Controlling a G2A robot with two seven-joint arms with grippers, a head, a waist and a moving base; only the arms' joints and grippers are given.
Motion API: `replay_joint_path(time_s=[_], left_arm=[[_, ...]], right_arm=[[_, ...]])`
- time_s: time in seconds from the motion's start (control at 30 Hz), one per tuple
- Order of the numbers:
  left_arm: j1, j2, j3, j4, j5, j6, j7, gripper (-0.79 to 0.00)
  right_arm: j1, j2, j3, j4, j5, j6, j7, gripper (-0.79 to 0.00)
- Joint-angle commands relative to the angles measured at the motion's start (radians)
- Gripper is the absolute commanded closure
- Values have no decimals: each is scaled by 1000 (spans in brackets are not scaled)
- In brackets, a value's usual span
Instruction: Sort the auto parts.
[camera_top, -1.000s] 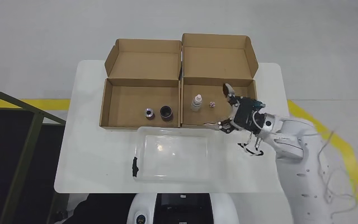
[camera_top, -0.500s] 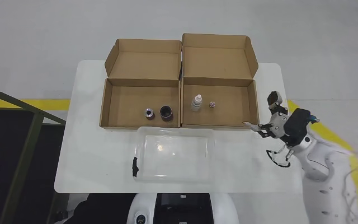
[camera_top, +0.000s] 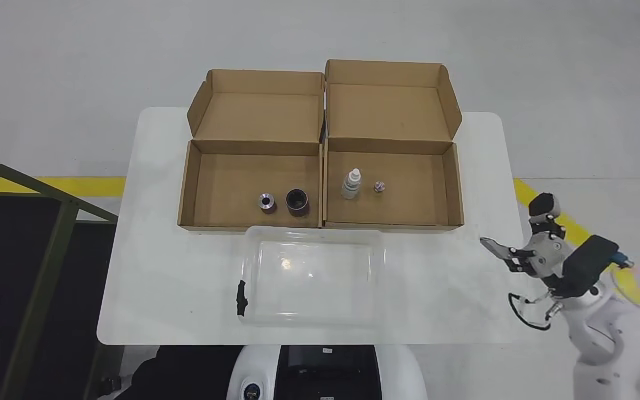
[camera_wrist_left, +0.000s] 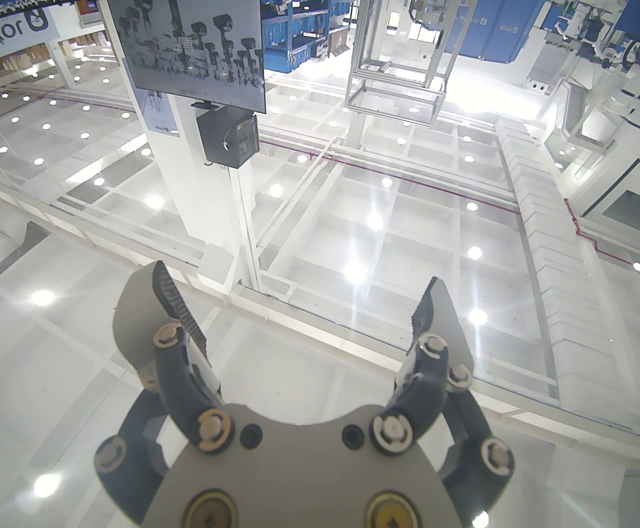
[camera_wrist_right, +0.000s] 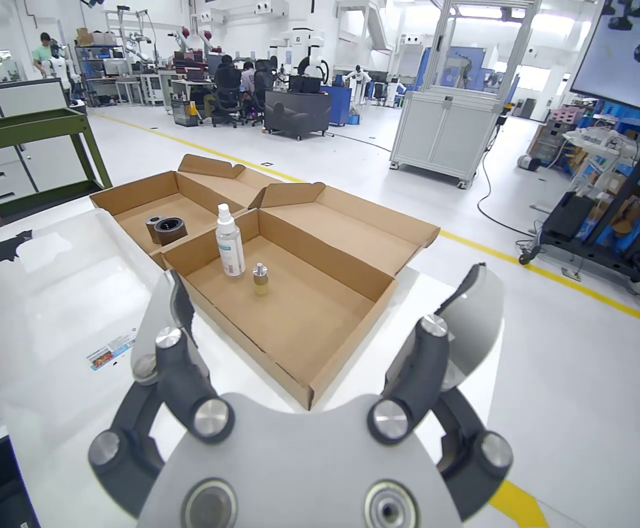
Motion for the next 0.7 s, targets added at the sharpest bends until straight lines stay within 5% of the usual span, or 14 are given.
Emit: replay_joint_path(time_s=[0.0,0.67], left_arm=[[0,0,0,0,0,0,0,-785],[0,0,0,0,0,0,0,-784]], right_arm=[[-8,2,9,2,-12,6,-31,-785],[-20,6,22,6,-38,19,-88,-784]])
